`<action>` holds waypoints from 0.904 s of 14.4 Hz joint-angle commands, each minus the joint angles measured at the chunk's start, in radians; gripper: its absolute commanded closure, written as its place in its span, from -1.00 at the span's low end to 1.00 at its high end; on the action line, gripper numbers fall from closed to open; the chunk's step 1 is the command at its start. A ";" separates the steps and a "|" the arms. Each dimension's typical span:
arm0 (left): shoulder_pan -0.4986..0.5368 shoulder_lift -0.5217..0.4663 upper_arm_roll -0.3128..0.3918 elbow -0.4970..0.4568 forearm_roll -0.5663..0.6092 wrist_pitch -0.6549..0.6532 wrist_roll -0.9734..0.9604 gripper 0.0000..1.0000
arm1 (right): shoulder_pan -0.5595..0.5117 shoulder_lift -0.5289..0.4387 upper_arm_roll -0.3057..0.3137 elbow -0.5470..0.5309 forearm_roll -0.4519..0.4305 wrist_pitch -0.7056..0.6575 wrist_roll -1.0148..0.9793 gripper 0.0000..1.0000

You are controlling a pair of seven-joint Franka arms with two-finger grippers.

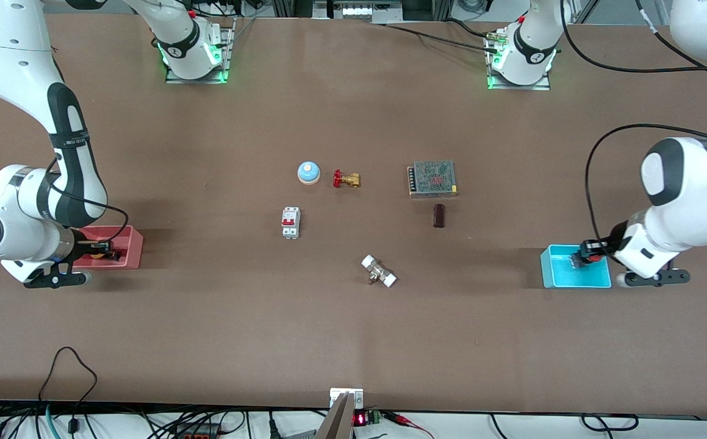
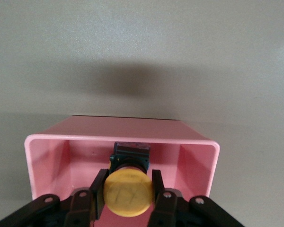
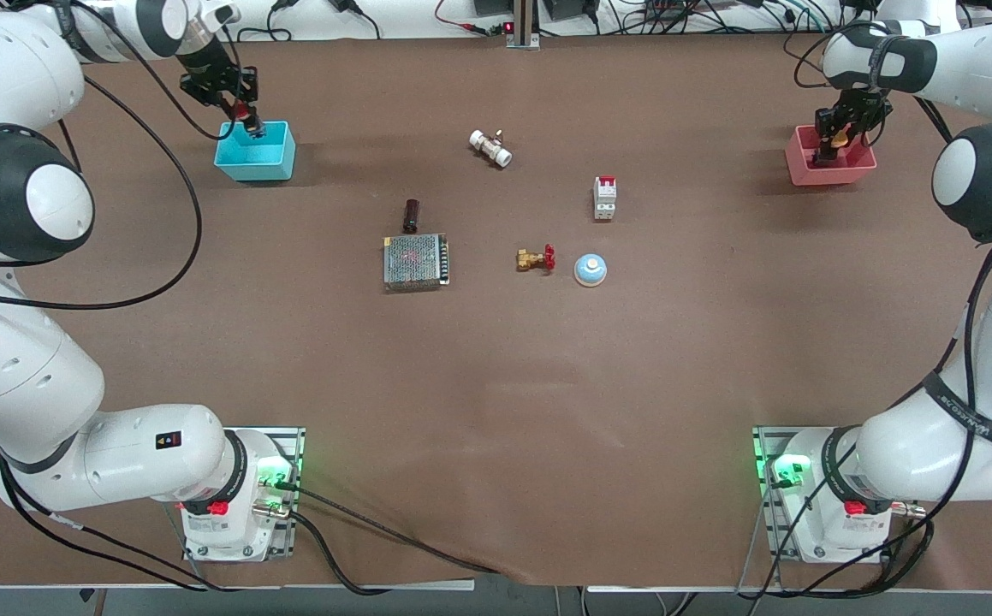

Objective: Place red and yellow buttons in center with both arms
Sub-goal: 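Close the right gripper on the yellow button while the left gripper grasps the red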

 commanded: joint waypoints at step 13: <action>-0.324 0.169 -0.004 0.020 -0.016 0.175 -0.492 0.42 | 0.072 -0.158 0.023 0.146 0.043 -0.335 0.012 0.49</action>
